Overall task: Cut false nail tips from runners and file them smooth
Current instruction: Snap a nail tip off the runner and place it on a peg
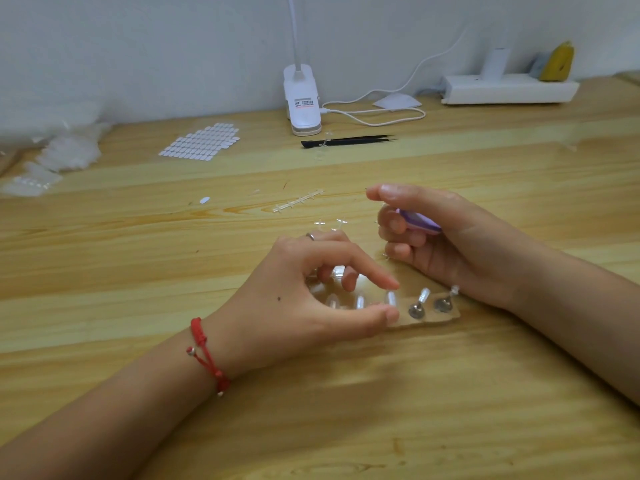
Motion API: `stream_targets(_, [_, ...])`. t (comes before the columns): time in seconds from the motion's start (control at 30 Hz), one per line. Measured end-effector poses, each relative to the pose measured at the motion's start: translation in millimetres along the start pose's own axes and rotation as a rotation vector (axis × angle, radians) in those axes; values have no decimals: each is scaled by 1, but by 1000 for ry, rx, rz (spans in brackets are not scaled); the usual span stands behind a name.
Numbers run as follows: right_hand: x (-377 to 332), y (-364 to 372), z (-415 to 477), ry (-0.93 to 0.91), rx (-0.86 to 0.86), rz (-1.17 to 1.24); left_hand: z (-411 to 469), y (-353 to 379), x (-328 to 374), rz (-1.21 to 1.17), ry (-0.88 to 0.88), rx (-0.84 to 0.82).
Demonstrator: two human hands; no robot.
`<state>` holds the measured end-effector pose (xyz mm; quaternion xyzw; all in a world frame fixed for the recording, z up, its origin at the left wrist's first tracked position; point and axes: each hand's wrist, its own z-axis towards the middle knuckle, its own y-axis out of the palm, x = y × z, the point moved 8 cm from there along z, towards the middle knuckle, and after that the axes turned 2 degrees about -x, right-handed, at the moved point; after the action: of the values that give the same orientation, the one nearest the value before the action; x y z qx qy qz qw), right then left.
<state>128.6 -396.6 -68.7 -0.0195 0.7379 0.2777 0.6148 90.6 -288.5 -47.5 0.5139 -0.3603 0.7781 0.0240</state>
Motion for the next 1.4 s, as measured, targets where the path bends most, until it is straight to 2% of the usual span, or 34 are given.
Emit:
stream_targets(0.23, [1, -1, 1, -2, -7, -4, 1, 1, 4, 51, 41, -2])
stream_targets(0.5, [0, -1, 1, -6, -8, -11, -2, 0, 14, 324, 94, 19])
stream_targets(0.57, [1, -1, 1, -8, -5, -4, 0, -7, 14, 224, 71, 36])
stream_targets(0.63, [1, -2, 2, -3, -3, 4, 4, -25, 6, 2, 4, 121])
stream_targets(0.7, [2, -2, 2, 0, -3, 15, 4, -42, -3, -44, -32, 194])
stream_targets(0.87, [2, -3, 3, 0, 3, 30, 1, -37, -20, 422, -39, 82])
stream_targets(1.03, [2, -3, 2, 2, -3, 33, 1, -53, -18, 430, -37, 177])
stream_targets(1.2, [2, -4, 3, 7, 0, 30, -1, -36, -27, 641, -86, 17])
stream_targets(1.4, [3, -4, 2, 11, -1, 17, -1, -36, -27, 742, -71, 39])
